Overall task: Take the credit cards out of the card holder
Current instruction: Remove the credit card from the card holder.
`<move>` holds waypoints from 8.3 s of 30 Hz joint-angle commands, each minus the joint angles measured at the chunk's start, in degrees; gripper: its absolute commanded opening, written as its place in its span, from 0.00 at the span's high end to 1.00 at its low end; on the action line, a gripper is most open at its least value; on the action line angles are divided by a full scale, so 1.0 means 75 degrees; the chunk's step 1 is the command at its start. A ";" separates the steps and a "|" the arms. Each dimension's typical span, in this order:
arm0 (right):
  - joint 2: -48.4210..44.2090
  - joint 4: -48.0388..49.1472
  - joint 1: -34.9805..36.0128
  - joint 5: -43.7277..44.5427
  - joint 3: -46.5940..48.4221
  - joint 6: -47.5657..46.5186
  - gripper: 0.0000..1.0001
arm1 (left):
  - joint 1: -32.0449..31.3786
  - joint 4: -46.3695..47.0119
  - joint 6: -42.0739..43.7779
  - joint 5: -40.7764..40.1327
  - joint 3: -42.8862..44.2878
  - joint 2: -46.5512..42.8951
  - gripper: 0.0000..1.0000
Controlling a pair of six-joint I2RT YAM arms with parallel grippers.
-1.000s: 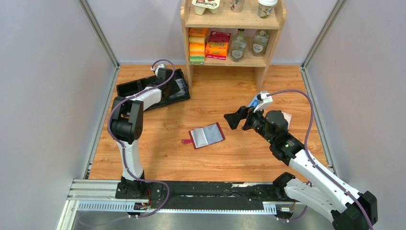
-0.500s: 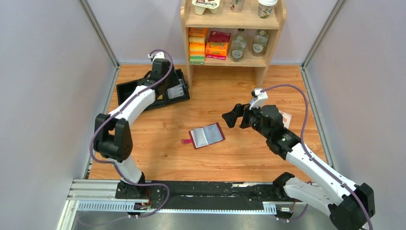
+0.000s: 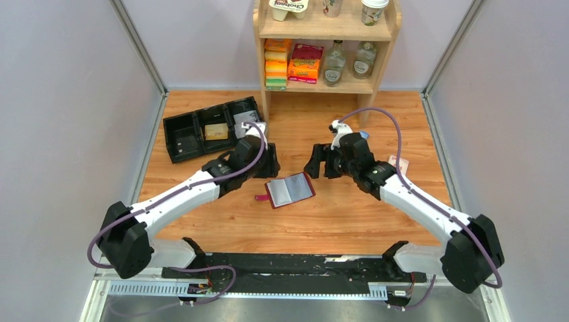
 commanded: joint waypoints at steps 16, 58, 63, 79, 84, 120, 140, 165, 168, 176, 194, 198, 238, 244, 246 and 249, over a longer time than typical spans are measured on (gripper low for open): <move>0.2592 -0.0235 0.0219 -0.0995 0.0724 0.0253 0.49 | -0.0566 0.1570 -0.0925 0.0764 -0.1538 0.1354 0.69; 0.4725 0.0186 0.0746 -0.1544 0.1662 0.0381 0.51 | -0.0660 0.1734 -0.2144 0.0799 -0.2651 0.1636 0.78; 0.4948 0.0573 0.0910 -0.2459 0.1756 0.0651 0.52 | -0.0660 0.1828 -0.2214 0.0811 -0.2698 0.1648 0.78; 0.4140 0.1126 0.1204 -0.3798 0.1967 0.0699 0.51 | -0.0625 0.2824 -0.2847 0.0401 -0.3811 0.0582 0.77; 0.3450 0.0364 0.1204 -0.2359 0.2060 0.0137 0.44 | -0.0602 0.2930 -0.3011 0.0283 -0.4092 0.0289 0.77; 0.4303 -0.0540 0.0911 -0.0316 0.1861 -0.0356 0.48 | -0.0380 0.3010 -0.2683 0.1278 -0.2768 0.0485 0.58; 0.4632 -0.0423 0.0899 -0.1229 0.1955 -0.0415 0.50 | 0.0019 0.3293 -0.3164 0.1490 -0.3483 0.1191 0.71; 0.5171 -0.0610 0.0653 -0.1418 0.1908 -0.0251 0.55 | 0.0277 0.5695 -0.3925 0.2018 -0.4245 0.0698 0.54; 0.5182 -0.0621 0.0653 -0.1429 0.1896 -0.0251 0.55 | 0.0406 0.6138 -0.4170 0.2146 -0.4350 0.1060 0.54; 0.5229 -0.0575 0.0594 -0.1546 0.1885 -0.0216 0.55 | 0.0711 0.7932 -0.4781 0.2732 -0.4819 0.2233 0.55; 0.5394 -0.0270 0.0290 -0.1886 0.1674 0.0100 0.58 | 0.0723 1.0064 -0.4991 0.3412 -0.5136 0.2245 0.70; 0.5440 -0.0212 0.0219 -0.1945 0.1627 0.0159 0.59 | 0.0723 1.0359 -0.5132 0.3494 -0.5206 0.2281 0.71; 0.5055 -0.0164 0.0067 -0.1792 0.1580 0.0312 0.62 | 0.0758 0.5871 -0.4488 0.2393 -0.5581 0.0054 0.95; 0.4328 -0.0480 0.0184 -0.1595 0.1779 0.0183 0.54 | 0.0769 0.5883 -0.4406 0.2416 -0.5476 0.0124 0.95; 0.4059 -0.0563 0.0266 -0.1325 0.1803 0.0159 0.48 | 0.0769 0.5883 -0.4371 0.2428 -0.5429 0.0159 0.94; 0.3765 -0.0598 0.0395 -0.1113 0.1826 0.0054 0.41 | 0.0769 0.5894 -0.4312 0.2486 -0.5347 0.0264 0.94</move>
